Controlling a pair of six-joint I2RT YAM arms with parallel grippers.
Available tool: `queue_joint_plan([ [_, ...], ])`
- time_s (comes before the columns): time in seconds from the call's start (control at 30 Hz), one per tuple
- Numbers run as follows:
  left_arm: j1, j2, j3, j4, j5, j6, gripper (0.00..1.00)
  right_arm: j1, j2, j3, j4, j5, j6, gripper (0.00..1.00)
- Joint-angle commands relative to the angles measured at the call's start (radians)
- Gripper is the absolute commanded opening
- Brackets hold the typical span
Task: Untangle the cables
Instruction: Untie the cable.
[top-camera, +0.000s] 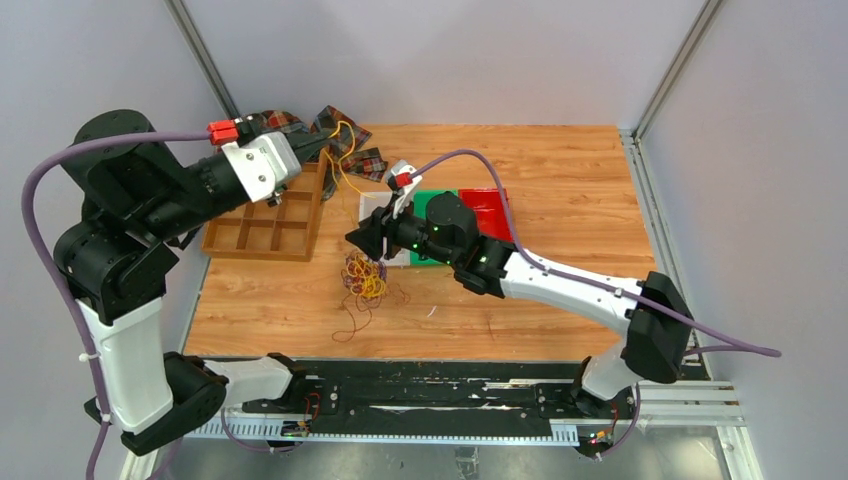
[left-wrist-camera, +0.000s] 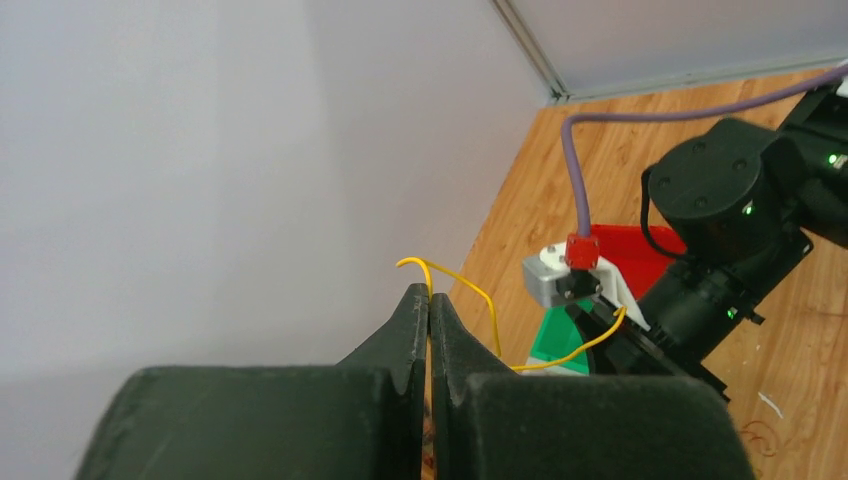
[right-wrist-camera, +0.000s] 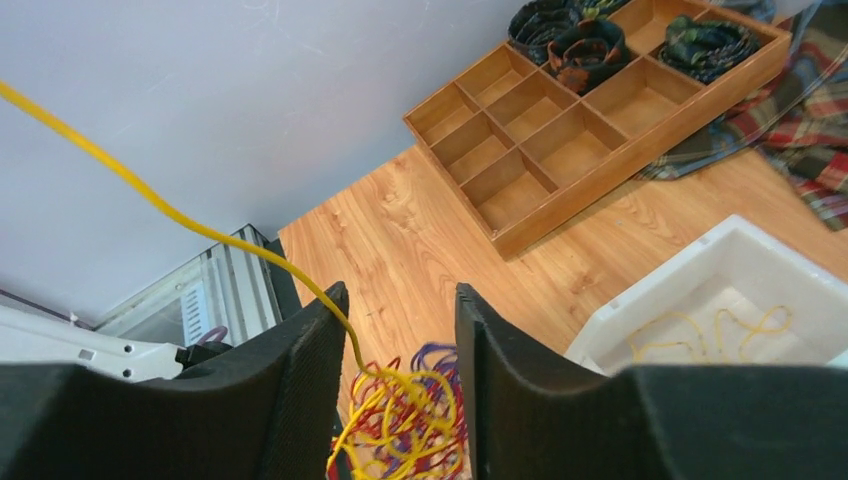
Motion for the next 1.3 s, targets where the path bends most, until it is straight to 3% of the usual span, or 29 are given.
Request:
queue_joint_plan([
  [0.0,-0.007,0.015,0.065,0.041,0.026,-0.028,0.00,0.012,0.070,-0.008,0.068,-0.022,0.058,0.40],
  [0.2,-0.007,0.033,0.123,0.041,0.037,-0.024,0.00,0.011,0.178,-0.062,0.114,-0.024,0.160,0.30],
  [0.47,-0.007,0.056,0.207,0.108,-0.021,0.021,0.01,0.011,0.248,-0.139,0.132,-0.021,0.244,0.27],
  [0.73,-0.007,0.043,0.189,0.328,-0.100,0.039,0.00,0.011,0.270,-0.190,0.128,0.003,0.312,0.28],
  [0.93,-0.007,-0.010,0.071,0.636,-0.155,0.025,0.00,0.011,0.270,-0.215,0.127,-0.002,0.341,0.28],
  [1.0,-0.007,-0.006,0.081,0.649,-0.147,0.032,0.00,0.011,0.238,-0.224,0.108,0.016,0.324,0.31],
  [1.17,-0.007,-0.018,0.052,0.634,-0.136,0.049,0.01,0.012,0.077,-0.248,0.072,0.077,0.203,0.62],
  [1.27,-0.007,-0.027,0.029,0.654,-0.137,0.065,0.01,0.020,0.000,-0.243,0.062,0.065,0.136,0.72],
])
